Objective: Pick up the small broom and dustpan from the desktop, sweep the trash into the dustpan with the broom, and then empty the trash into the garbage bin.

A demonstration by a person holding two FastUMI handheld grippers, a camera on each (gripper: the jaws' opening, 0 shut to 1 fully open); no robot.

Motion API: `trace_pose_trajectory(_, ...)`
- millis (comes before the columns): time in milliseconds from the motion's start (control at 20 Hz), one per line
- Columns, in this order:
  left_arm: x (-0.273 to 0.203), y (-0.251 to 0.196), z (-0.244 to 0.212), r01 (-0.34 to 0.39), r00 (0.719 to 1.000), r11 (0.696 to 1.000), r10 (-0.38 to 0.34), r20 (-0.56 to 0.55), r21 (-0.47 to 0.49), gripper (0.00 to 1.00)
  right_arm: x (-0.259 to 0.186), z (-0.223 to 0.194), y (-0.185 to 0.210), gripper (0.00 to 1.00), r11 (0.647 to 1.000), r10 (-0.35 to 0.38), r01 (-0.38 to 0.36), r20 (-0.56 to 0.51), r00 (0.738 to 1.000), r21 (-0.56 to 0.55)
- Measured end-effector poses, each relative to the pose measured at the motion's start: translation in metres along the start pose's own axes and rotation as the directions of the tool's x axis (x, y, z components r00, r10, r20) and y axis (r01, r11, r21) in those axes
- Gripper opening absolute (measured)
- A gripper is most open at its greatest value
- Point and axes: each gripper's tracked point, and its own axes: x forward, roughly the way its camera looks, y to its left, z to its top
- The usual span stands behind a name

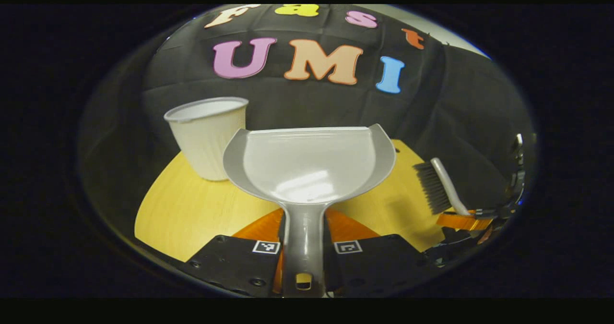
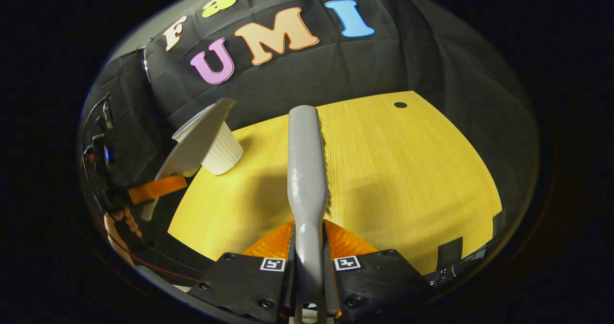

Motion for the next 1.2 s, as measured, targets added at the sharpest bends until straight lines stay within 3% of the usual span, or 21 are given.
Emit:
trace_pose_trajectory(300,0.024,-0.002,-0.067,-0.06,0.985,0.998,0.062,-0.162,0.017,0.27,0.039,-0.034,-0.006,0.22,0.999,-0.036,0.032,-0.102,0.994,-0.036)
trace_pose_trajectory(500,0.039,0.002,-0.089,-0.091,0.974,0.994,0.101,-0.202,0.057,0.27,0.068,-0.042,-0.001,0.22,0.997,-0.065,0.056,-0.158,0.985,-0.06)
trace_pose_trajectory(750,0.044,0.009,-0.097,-0.109,0.962,0.993,0.119,-0.245,0.054,0.27,0.089,-0.041,0.009,0.22,0.993,-0.111,0.099,-0.232,0.966,-0.063)
trace_pose_trajectory(1150,0.044,0.01,-0.095,-0.126,0.955,0.99,0.14,-0.262,0.069,0.27,0.098,-0.062,0.01,0.22,0.993,-0.112,0.099,-0.274,0.955,-0.062)
trace_pose_trajectory(1200,0.046,0.01,-0.099,-0.128,0.953,0.989,0.143,-0.268,0.073,0.31,0.097,-0.063,0.008,0.22,0.993,-0.11,0.097,-0.275,0.955,-0.06)
